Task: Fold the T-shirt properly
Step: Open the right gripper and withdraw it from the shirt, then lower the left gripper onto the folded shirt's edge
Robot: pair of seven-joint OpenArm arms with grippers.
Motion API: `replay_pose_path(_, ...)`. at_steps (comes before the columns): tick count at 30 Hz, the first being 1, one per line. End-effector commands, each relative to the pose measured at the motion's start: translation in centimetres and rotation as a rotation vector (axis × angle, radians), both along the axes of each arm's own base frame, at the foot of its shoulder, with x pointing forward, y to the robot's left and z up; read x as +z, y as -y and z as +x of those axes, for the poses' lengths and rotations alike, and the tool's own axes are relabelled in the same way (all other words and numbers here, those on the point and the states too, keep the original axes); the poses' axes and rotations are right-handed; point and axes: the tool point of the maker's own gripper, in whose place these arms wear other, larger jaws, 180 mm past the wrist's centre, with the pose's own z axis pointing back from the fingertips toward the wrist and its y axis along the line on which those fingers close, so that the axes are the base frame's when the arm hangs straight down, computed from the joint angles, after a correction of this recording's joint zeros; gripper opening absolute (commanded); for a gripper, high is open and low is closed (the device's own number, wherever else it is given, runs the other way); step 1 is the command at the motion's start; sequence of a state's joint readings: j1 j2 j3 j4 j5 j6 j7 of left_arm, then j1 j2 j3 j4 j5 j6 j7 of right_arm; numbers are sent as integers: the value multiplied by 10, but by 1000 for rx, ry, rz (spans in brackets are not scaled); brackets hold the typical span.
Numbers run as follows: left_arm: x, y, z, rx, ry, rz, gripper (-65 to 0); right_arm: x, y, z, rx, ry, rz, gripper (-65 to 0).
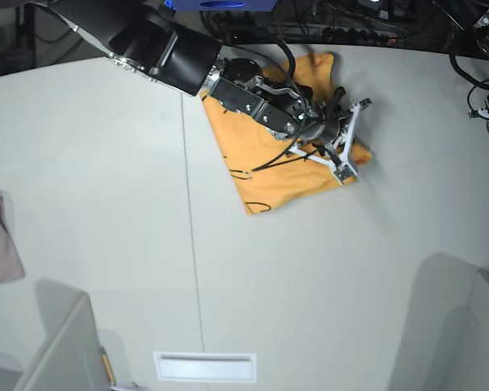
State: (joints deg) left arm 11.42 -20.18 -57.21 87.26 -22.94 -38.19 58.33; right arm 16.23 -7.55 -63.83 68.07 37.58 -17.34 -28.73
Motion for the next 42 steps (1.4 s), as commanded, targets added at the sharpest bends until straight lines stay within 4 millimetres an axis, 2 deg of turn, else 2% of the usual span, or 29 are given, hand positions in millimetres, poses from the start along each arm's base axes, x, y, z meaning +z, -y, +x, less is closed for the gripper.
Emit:
replay_pose_path(1, 16, -6, 9, -18, 41, 33, -650, 27, -13, 14, 0, 67, 66, -650)
replay_pose_path(4, 16, -5, 10, -21, 41, 31, -650, 60, -23, 12, 17, 106, 153, -650)
replay_pose_path(5, 16, -5, 10, -21, 41, 32, -650, 68, -18, 12, 21, 122, 170, -650)
replay_pose_path(7, 16, 1, 14, -59, 37, 36, -650, 96, -15, 10, 40, 162, 228, -650)
replay_pose_path(10, 19, 14, 20, -121, 27, 60, -650, 122, 11, 25, -6, 198, 271, -650)
replay_pose_path(11, 21, 19, 22, -138, 29, 68, -650, 123, 21, 28, -32, 189, 275, -650)
replay_pose_path(13, 18, 38, 18, -175, 21, 70, -650, 122, 53, 45, -136, 171, 278, -650)
replay_pose_path(17, 17, 80, 14, -229, 27, 36, -650, 99, 123, 67, -337, 134, 234, -650)
replay_pose_path(20, 12, 99, 8, -245, 8, -74, -650, 91, 162, 65, -419, 130, 209, -650)
replay_pose_path(24, -1, 129, -5, -268, 12, -254, -650, 87, 211, 49, -470, 150, 150, -650)
replay_pose_path(25, -6, 137, -7, -260, 29, -307, -596, 85, 222, 46, -486, 149, 136, -650)
replay_pose_path(28, -19, 156, -18, -237, 47, -431, -278, 75, 254, 41, -563, 133, 94, -650)
replay_pose_path(29, -23, 163, -19, -227, 55, -467, -193, 71, 266, 39, -595, 127, 82, -650)
replay_pose_path(31, -28, 172, -22, -211, 61, -511, -71, 67, 279, 36, -633, 116, 67, -650)
replay_pose_path(32, -32, 176, -24, -202, 61, -528, -31, 65, 283, 34, -645, 110, 62, -650)
replay_pose_path(33, -34, 179, -24, -194, 64, -545, -13, 62, 286, 32, -651, 103, 55, -650)
replay_pose_path(36, -44, 193, -25, -164, 72, -602, -12, 57, 288, 28, -654, 89, 46, -650)
replay_pose_path(42, -48, 210, -9, -150, 114, -659, -12, 54, 288, 23, -653, 76, 39, -650)
